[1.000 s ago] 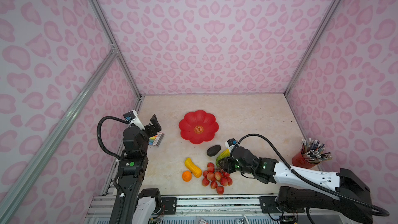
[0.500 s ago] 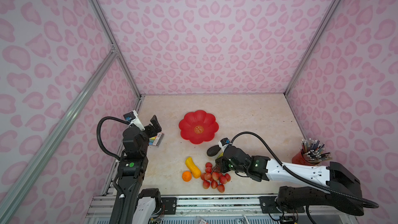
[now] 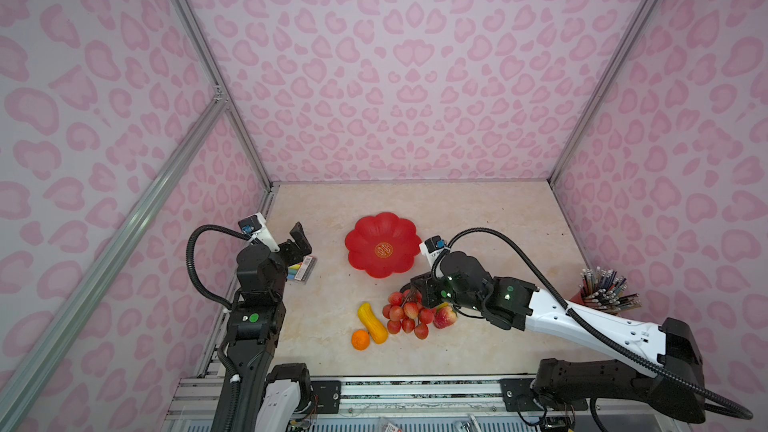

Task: Place and organize the fake fruits in the fruit bowl
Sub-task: 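Carry the lychees into the red bowl and release with the right gripper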

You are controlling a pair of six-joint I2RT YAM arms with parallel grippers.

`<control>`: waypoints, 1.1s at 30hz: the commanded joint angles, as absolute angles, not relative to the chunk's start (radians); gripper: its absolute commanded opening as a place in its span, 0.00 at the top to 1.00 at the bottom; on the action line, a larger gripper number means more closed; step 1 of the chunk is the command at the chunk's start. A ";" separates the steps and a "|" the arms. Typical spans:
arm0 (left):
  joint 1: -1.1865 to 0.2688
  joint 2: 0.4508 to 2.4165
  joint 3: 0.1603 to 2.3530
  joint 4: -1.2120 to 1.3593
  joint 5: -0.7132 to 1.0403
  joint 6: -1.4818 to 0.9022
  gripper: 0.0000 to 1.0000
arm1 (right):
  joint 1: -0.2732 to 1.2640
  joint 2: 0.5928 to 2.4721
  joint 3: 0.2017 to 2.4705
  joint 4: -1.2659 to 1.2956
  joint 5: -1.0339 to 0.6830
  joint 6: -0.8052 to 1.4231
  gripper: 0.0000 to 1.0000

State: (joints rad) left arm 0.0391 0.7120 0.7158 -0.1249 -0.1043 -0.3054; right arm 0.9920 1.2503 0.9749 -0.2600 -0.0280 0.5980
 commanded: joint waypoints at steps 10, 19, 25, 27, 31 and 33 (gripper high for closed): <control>0.043 0.719 0.721 -0.120 -0.092 -0.295 0.04 | 0.830 1.604 1.288 -0.069 -0.230 0.537 1.00; 0.044 0.725 0.718 -0.125 -0.079 -0.299 0.03 | 0.738 1.894 1.520 -0.060 -0.369 0.524 1.00; 0.041 0.773 0.763 -0.230 -0.004 -0.319 0.03 | 0.682 2.058 1.579 -0.045 -0.412 0.544 1.00; 0.041 0.786 0.786 -0.311 0.036 -0.332 0.05 | 0.670 2.101 1.603 -0.066 -0.406 0.541 1.00; 0.041 0.782 0.786 -0.426 0.165 -0.360 0.11 | 0.637 2.155 1.624 -0.066 -0.417 0.563 1.00; 0.038 0.767 0.772 -0.469 0.215 -0.387 0.14 | 0.622 2.166 1.624 -0.055 -0.428 0.575 0.90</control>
State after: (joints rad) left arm 0.0406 0.7811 0.7769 -0.3672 0.1024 -0.3462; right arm 0.6334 2.1498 1.6203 -0.0719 -0.3985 0.5575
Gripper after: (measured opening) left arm 0.868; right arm 0.081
